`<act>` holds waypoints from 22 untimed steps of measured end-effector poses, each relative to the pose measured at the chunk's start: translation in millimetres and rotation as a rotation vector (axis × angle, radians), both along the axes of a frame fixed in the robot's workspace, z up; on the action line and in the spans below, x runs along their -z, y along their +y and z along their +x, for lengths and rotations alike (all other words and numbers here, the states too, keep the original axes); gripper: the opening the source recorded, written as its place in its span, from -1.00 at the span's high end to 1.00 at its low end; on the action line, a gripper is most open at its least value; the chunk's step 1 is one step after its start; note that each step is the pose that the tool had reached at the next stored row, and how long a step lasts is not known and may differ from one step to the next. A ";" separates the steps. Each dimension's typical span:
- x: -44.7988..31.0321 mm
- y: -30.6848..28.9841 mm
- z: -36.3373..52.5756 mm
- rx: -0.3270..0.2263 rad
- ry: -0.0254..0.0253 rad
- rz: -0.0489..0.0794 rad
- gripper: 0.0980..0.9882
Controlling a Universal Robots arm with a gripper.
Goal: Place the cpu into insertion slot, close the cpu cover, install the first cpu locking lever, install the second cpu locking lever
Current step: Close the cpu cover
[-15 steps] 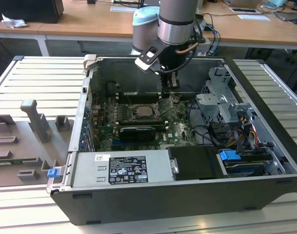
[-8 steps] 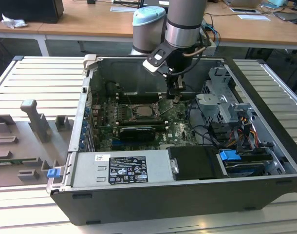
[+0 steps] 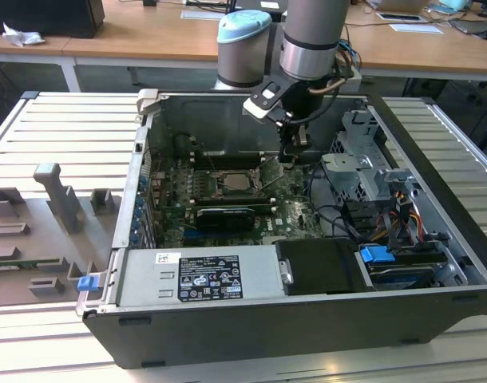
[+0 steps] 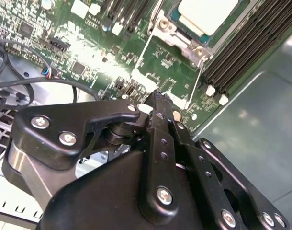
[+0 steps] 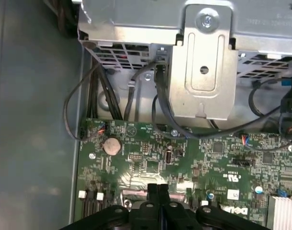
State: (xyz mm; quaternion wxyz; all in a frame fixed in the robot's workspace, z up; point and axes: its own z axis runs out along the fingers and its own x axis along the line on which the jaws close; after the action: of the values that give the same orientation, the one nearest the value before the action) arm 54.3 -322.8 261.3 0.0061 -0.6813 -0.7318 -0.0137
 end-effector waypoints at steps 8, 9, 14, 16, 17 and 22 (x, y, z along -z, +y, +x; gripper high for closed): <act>6.5 0.6 14.7 0.000 0.0085 -0.001 0.98; 9.1 0.7 15.7 0.000 0.0117 -0.001 0.98; 11.8 0.8 16.8 0.000 0.0519 -0.001 0.98; 11.7 0.8 16.5 0.000 0.0554 -0.001 0.98; 11.7 0.8 15.7 0.000 0.0555 -0.001 0.98; 11.8 0.8 4.5 0.000 0.0554 -0.001 0.98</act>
State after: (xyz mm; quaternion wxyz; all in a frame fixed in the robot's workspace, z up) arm 58.8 -322.0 249.5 0.0261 -0.6814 -0.7315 0.0055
